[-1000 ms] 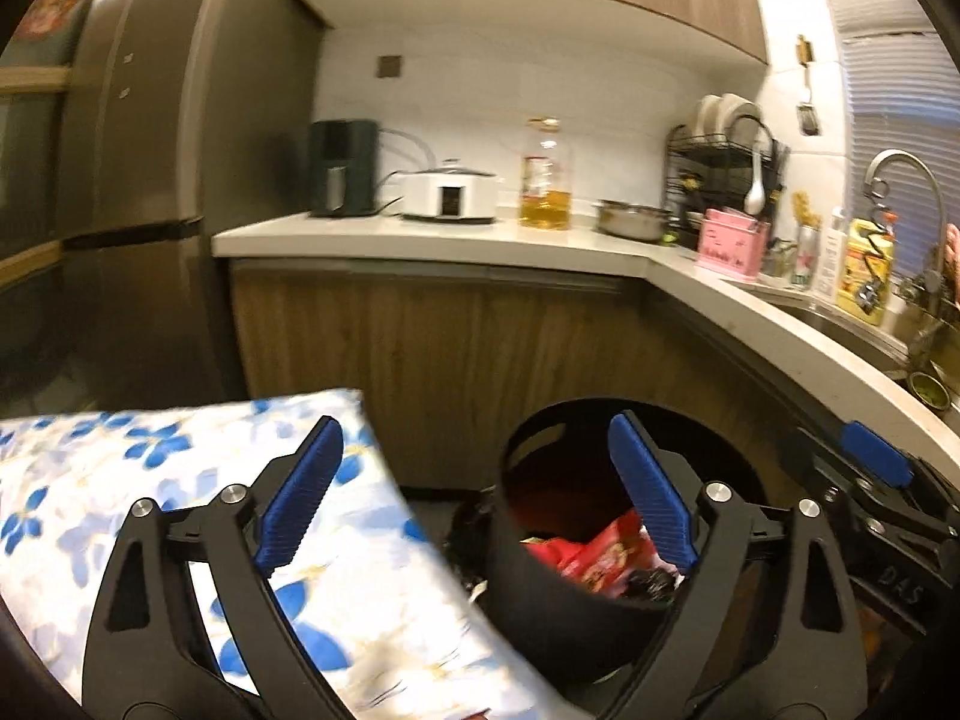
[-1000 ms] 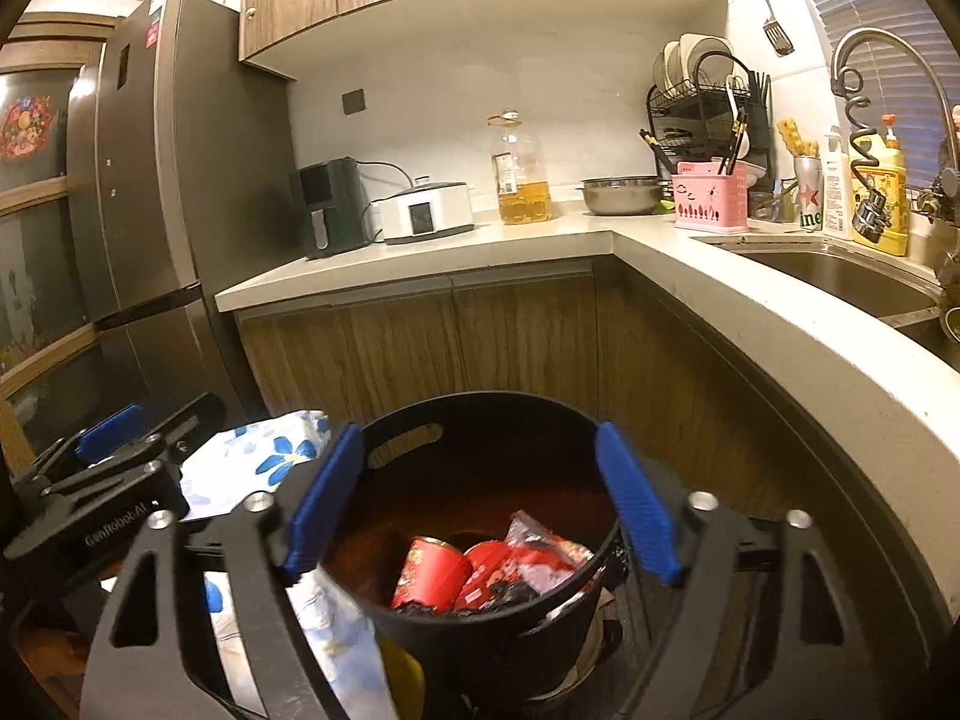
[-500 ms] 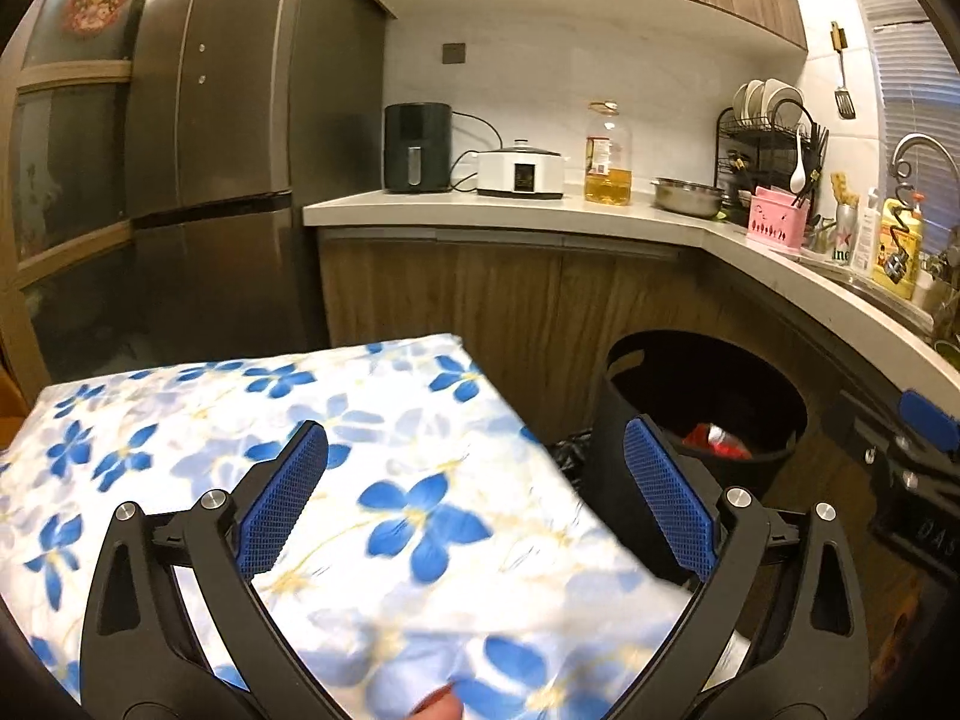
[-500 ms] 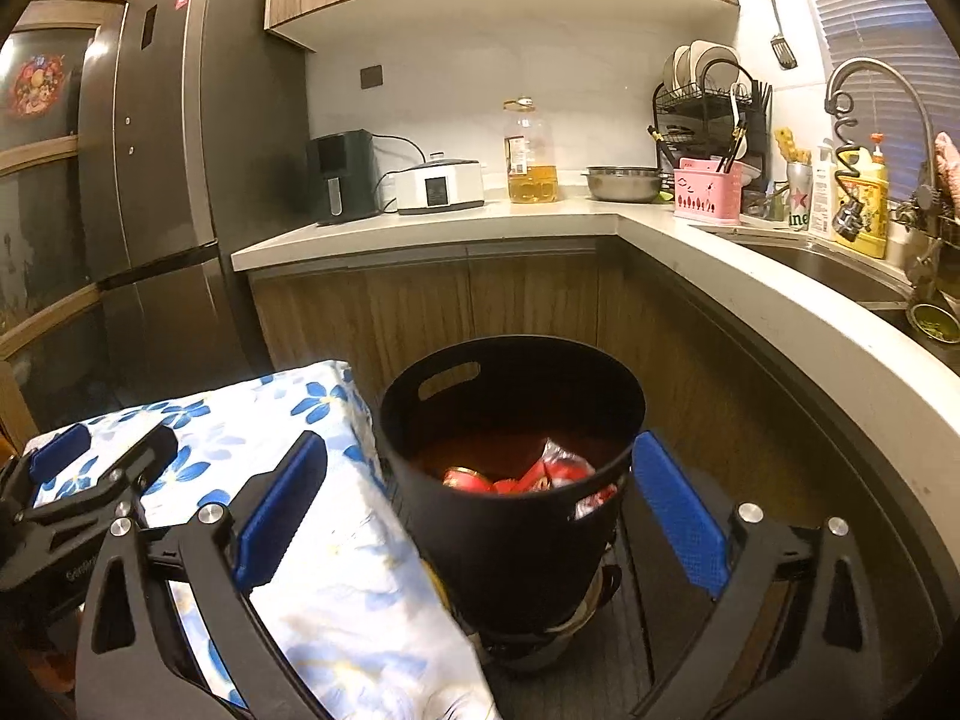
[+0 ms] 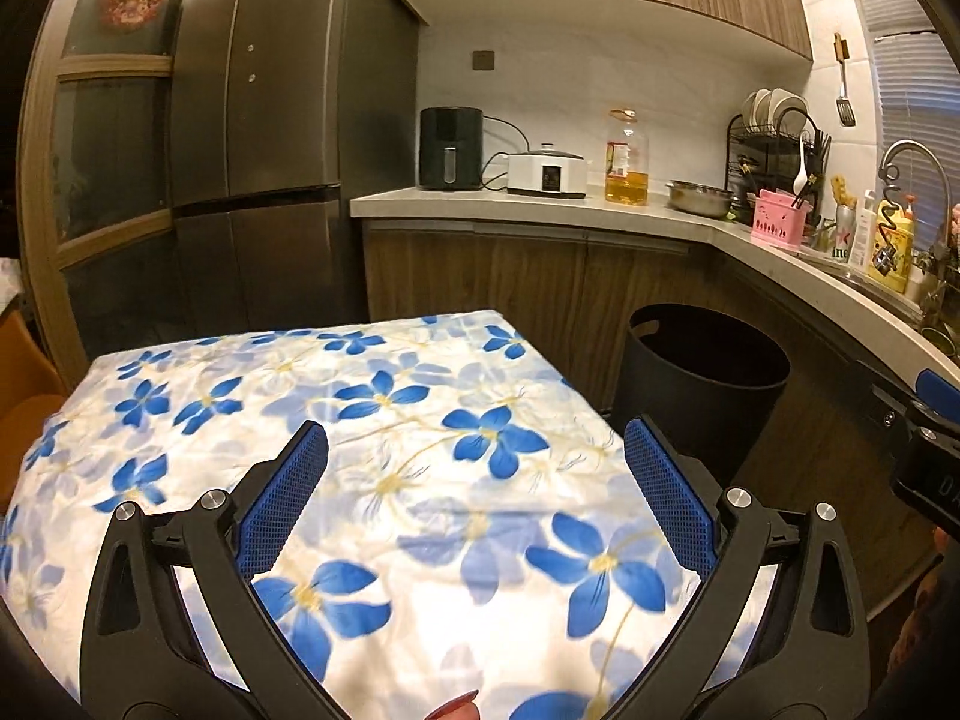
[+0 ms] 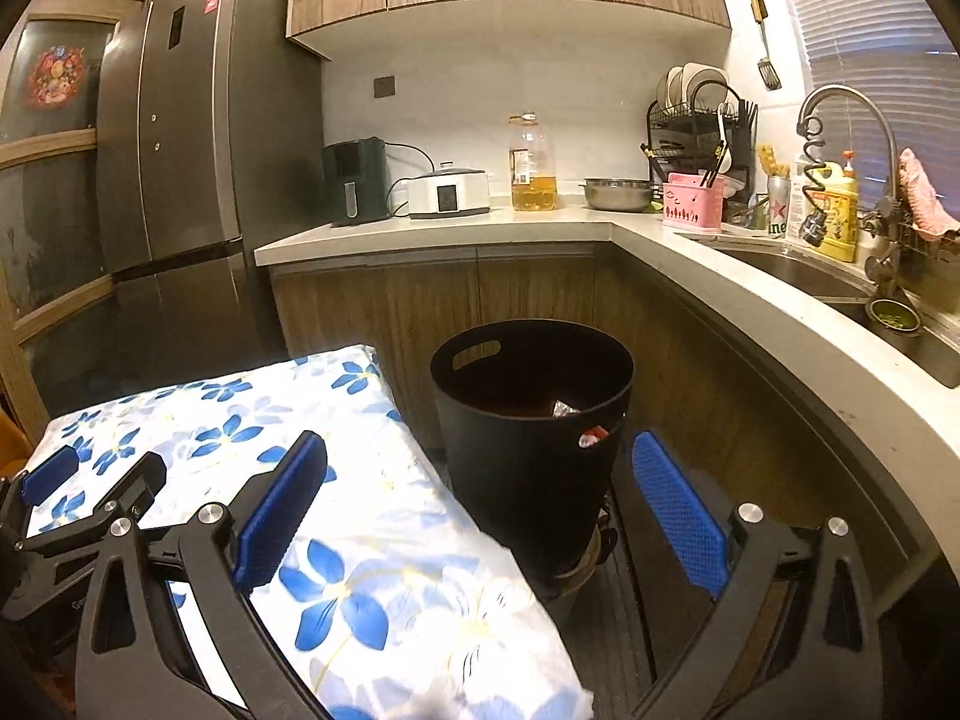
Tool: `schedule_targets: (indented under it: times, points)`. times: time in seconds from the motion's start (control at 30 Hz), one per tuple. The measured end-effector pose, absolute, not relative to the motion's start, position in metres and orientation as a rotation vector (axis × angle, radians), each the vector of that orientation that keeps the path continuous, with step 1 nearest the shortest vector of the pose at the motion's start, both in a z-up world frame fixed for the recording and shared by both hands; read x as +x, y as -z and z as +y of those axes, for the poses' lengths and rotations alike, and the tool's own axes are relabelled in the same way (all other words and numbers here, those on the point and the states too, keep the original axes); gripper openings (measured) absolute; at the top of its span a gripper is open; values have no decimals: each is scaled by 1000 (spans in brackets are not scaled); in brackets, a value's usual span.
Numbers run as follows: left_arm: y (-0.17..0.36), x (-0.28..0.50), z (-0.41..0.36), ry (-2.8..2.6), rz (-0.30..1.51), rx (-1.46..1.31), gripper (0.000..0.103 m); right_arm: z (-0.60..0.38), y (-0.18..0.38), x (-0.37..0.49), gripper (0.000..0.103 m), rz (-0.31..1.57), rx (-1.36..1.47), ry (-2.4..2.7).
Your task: Collect trash
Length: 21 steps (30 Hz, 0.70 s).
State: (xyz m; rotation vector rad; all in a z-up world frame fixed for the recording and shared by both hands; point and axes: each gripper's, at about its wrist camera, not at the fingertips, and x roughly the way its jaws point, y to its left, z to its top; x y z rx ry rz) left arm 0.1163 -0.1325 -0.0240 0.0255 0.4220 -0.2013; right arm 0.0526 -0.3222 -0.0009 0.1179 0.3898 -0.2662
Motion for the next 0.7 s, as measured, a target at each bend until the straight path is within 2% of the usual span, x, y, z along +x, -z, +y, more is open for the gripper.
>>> schedule_targets:
  times: [0.7]
  points:
    - [14,47,-103,210,373,21,98,-285,-4,-10,98,357,66,259]
